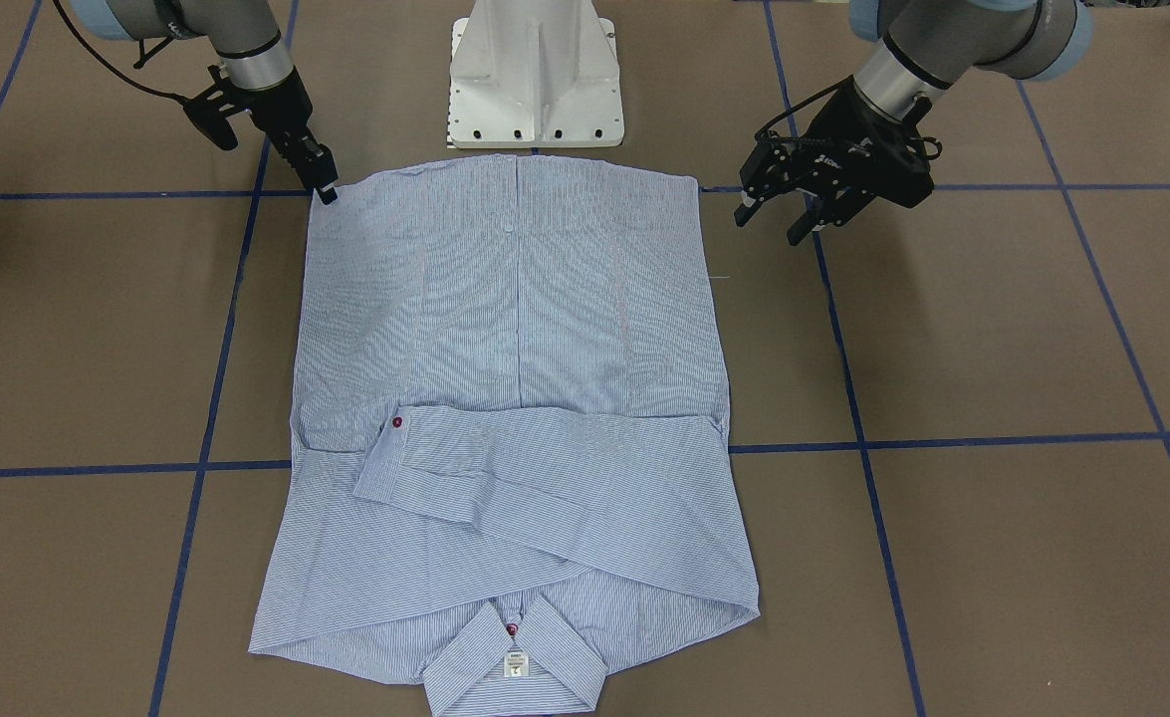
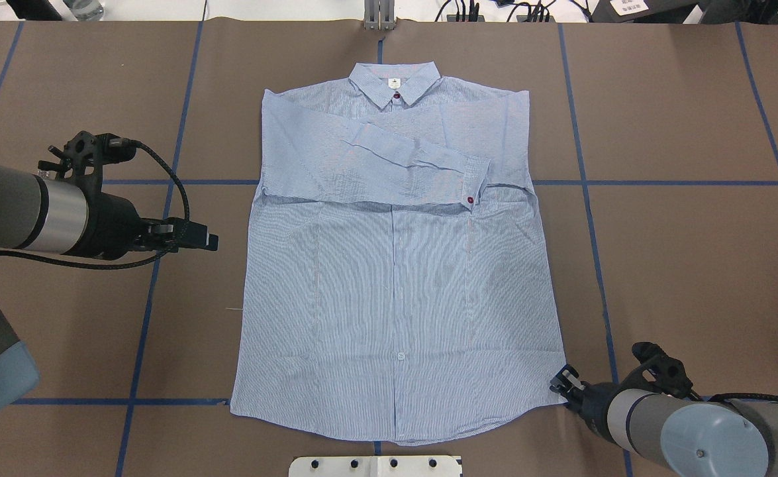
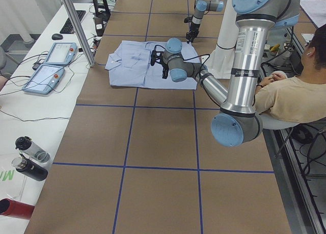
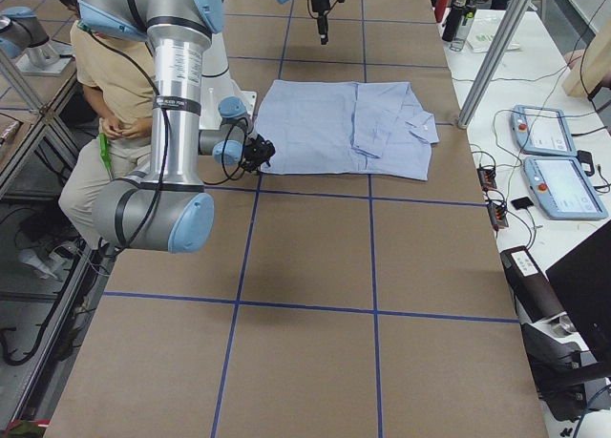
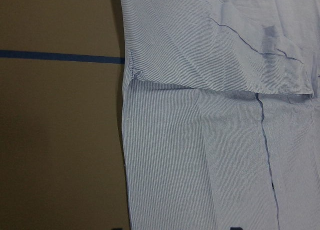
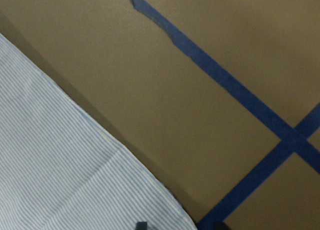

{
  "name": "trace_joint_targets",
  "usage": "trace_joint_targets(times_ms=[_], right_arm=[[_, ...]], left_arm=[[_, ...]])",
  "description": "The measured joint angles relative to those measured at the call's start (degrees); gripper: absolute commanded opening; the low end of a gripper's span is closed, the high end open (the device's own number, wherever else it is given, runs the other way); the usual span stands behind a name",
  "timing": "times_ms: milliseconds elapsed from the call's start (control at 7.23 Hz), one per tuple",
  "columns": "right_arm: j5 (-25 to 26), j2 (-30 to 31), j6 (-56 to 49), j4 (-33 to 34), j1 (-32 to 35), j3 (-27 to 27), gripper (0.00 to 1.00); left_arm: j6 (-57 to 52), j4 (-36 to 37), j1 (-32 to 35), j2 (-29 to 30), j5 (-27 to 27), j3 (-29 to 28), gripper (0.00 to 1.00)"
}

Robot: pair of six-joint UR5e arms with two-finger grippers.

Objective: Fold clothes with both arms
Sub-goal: 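Position both grippers at the hem corners nearest the robot and grasp them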

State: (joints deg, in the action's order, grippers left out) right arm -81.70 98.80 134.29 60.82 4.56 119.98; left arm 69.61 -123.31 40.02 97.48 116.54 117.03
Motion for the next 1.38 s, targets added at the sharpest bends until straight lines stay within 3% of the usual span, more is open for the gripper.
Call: trace_joint_targets(times_ms=[415,830,1107,1383], right_arm=[[-0.1,0.1,0.0,0.0,0.9,0.7,0.00],[-0.6,0.2,-0.2,0.0,2.8,1.8,0.00],[-0.6,0.2,-0.3,0.0,3.3,1.9,0.00],[-0.7,0.2,-0.3,0.1,3.4,1.9,0.00]], left_arm=[[1.9,0.0,-0.1,0.2,0.0,-0.1,0.76],[18.5,0.2,-4.0,-0.6,-1.7,0.1,0.76],[29.8,1.1,-13.7,-2.0,-10.0,0.5,0.74],[35.1,6.5,-21.2,-3.2,-15.3,1.5,0.69]])
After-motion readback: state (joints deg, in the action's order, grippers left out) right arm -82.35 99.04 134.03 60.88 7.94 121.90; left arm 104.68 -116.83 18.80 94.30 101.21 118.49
